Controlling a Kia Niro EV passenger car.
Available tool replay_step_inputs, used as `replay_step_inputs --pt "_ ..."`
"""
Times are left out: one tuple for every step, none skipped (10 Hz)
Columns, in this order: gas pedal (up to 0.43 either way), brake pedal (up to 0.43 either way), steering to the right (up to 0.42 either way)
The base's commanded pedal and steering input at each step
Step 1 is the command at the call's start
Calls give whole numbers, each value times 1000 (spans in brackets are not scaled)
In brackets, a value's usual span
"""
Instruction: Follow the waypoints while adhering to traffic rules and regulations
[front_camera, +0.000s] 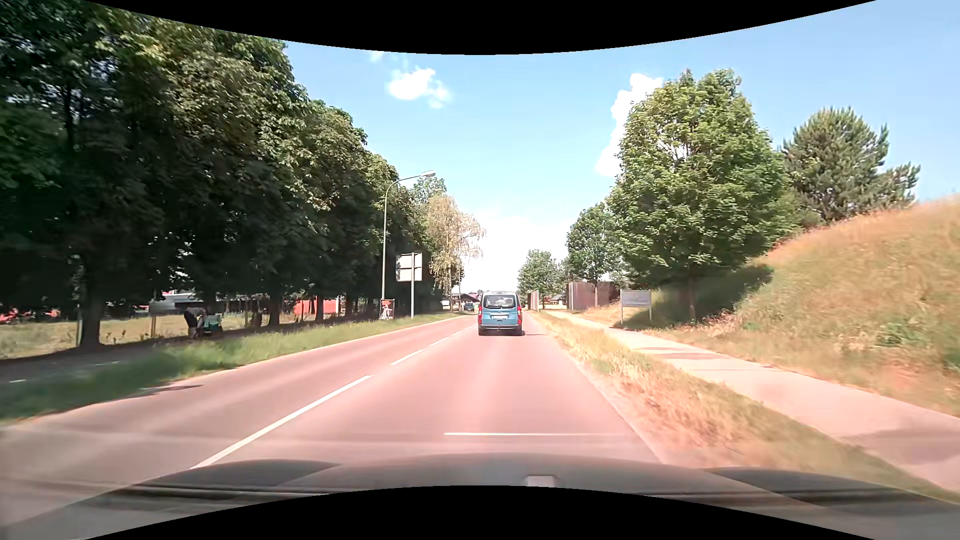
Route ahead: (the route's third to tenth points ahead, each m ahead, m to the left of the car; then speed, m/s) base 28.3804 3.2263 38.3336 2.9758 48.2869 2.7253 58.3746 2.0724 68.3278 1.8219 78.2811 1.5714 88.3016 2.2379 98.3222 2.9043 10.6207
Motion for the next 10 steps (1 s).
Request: replay_step_inputs --pt "110 0 5" --pt "110 0 5" --pt "118 0 5" --pt "157 0 5" --pt "177 0 5" --pt "189 0 5" --pt "189 0 5" --pt "189 0 5" --pt "189 0 5" --pt "189 0 5"
